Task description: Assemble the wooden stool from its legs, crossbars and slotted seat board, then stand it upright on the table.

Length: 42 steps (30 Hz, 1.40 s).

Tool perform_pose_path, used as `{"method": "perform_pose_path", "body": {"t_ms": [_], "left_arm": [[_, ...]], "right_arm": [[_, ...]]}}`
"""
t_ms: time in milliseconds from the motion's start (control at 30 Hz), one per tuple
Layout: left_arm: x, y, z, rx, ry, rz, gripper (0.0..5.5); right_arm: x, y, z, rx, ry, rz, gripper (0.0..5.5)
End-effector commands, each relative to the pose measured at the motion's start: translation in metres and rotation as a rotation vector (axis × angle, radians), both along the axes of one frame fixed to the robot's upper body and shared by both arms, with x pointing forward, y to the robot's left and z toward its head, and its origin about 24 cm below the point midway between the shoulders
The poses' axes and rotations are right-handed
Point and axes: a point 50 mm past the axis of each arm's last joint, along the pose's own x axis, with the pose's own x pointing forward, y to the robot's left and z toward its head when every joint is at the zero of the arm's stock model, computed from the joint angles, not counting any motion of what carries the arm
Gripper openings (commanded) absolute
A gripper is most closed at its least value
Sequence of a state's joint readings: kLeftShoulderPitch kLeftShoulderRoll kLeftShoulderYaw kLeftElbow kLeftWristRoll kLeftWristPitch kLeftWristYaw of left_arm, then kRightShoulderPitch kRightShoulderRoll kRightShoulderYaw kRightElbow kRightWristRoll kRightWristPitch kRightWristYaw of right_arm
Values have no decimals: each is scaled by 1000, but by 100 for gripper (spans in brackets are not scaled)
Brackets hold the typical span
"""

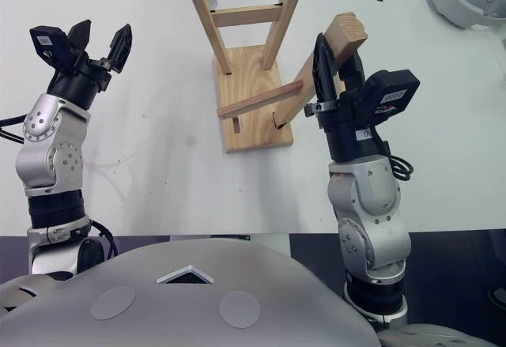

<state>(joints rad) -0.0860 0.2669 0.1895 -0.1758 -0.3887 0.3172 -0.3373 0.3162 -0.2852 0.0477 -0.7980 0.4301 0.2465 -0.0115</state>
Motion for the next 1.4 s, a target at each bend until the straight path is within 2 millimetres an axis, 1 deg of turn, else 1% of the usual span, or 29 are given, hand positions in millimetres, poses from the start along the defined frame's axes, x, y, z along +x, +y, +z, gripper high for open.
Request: {"method": "perform_pose_path", "body": {"t_ms": [33,67,100,200,333,367,500,600,700,767,833,933,967,1033,1100,1167,1233,1300,1333,1367,1400], "left_arm": [[7,-3,4,5,-22,0,451],[7,-3,4,5,-22,-1,451],[7,-4,4,5,-22,-1,451],[7,-4,4,5,-22,-2,451],[8,-4,3,4,-24,-1,451],[7,-4,3,4,-24,-1,451],[7,-4,3,4,-25,-2,451],[6,-5,2,5,-22,-3,451],[5,-8,-2,21,-10,-14,451],[3,-13,-11,77,36,-46,451],[2,-22,-21,118,89,-99,451],[5,-43,-31,157,148,-213,451],[7,-50,-33,165,163,-239,451],[10,-69,-37,170,185,-295,451],[11,-91,-38,154,186,-338,451],[9,-105,-40,145,190,-354,451],[7,-109,-44,156,196,-348,451],[6,-110,-46,164,198,-335,451],[6,-109,-46,168,198,-329,451],[6,-107,-47,180,200,-322,451],[5,-106,-49,190,203,-316,451]], "right_arm": [[-7,-13,-77,-89,515,-60,105],[-7,-13,-77,-86,514,-59,105],[-7,-12,-76,-83,513,-55,142],[-7,-11,-74,-76,515,-48,203],[-1,-13,-62,-50,448,-68,298],[0,-12,-59,-44,427,-68,303],[0,-13,-53,-53,381,-67,303],[4,-14,-41,-63,302,-58,303],[14,-13,-30,-97,254,-21,303],[30,-10,-21,-146,250,41,303],[50,-7,-9,-177,247,98,303],[79,-7,7,-184,287,122,303],[85,-8,9,-176,312,118,303],[93,-9,12,-177,348,106,303],[97,-7,17,-184,373,105,303],[101,-5,22,-181,401,116,303],[105,-3,24,-164,446,146,303],[107,-1,25,-152,487,177,303],[109,0,25,-150,500,188,284],[110,1,27,-151,507,197,276],[111,1,29,-150,513,205,254]]}}
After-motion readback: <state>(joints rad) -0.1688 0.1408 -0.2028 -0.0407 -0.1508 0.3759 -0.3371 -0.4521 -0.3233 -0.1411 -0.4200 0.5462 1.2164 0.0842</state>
